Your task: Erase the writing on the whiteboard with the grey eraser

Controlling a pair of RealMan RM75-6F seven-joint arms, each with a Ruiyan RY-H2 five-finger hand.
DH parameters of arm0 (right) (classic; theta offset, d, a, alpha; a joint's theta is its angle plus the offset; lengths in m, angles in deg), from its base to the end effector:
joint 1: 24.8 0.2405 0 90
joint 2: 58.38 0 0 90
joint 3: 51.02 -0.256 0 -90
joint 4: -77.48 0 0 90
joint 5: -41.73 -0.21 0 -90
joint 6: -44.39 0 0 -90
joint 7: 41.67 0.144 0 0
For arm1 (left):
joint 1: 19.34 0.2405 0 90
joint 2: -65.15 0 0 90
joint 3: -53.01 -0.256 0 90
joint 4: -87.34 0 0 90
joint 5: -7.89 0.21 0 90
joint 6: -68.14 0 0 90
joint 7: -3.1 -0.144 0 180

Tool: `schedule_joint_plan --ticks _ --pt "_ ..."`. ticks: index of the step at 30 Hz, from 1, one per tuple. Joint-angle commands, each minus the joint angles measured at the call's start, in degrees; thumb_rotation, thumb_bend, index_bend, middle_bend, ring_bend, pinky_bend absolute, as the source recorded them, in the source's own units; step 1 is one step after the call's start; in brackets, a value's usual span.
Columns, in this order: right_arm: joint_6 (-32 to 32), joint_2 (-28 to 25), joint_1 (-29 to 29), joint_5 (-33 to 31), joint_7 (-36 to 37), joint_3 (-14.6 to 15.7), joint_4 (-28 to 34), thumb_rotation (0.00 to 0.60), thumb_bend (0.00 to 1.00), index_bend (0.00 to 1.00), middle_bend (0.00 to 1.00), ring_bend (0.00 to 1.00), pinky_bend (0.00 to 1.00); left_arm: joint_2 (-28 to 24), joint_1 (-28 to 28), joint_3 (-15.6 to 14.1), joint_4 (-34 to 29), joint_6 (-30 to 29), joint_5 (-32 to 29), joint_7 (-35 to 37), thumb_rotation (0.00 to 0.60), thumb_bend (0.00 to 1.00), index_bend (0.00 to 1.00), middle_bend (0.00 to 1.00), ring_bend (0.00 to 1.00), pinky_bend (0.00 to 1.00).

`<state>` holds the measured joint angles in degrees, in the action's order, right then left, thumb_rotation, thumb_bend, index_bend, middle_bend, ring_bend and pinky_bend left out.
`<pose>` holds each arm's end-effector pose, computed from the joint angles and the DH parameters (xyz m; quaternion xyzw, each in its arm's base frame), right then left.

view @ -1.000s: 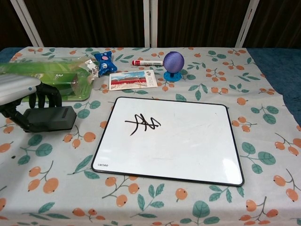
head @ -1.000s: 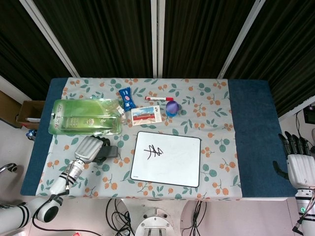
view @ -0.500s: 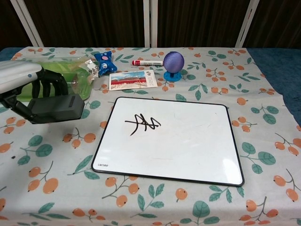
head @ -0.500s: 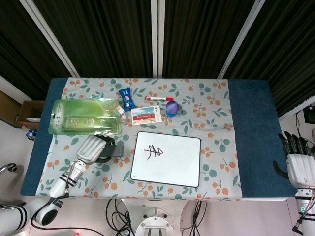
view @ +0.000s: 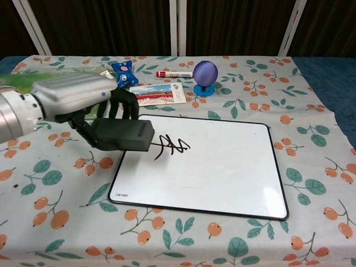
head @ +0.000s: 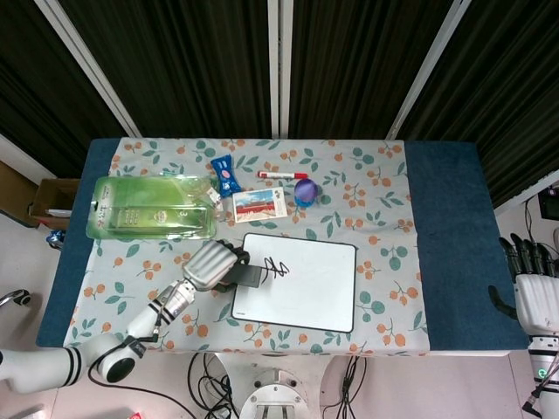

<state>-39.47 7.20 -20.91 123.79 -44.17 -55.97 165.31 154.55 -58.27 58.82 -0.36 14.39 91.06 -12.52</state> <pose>-0.3346 -0.1838 0.1655 0.5808 -0.3754 0.3500 0.6319 -0.1306 0.2912 -0.0377 -0.8110 -0.3051 -0.3893 0.3125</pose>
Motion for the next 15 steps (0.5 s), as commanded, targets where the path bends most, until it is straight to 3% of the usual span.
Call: schedule_joint_plan --ticks 1,15 --pt "-0.1 -0.2 -0.1 -0.2 0.3 -0.1 -0.1 0.600 0.25 0.00 0.00 0.00 0.00 2.2 -1.8 0.5 0.9 1.5 -0.7 -2.1 0.600 0.37 0.61 0.61 0.56 0.57" --pt "0.1 0.0 -0.5 -0.4 1.7 0.0 -1.3 0.600 0.25 0.00 0.00 0.00 0.00 9.0 -4.4 -0.3 5.9 2.8 -2.7 -5.8 0.600 0.37 0.61 0.61 0.56 0.57"
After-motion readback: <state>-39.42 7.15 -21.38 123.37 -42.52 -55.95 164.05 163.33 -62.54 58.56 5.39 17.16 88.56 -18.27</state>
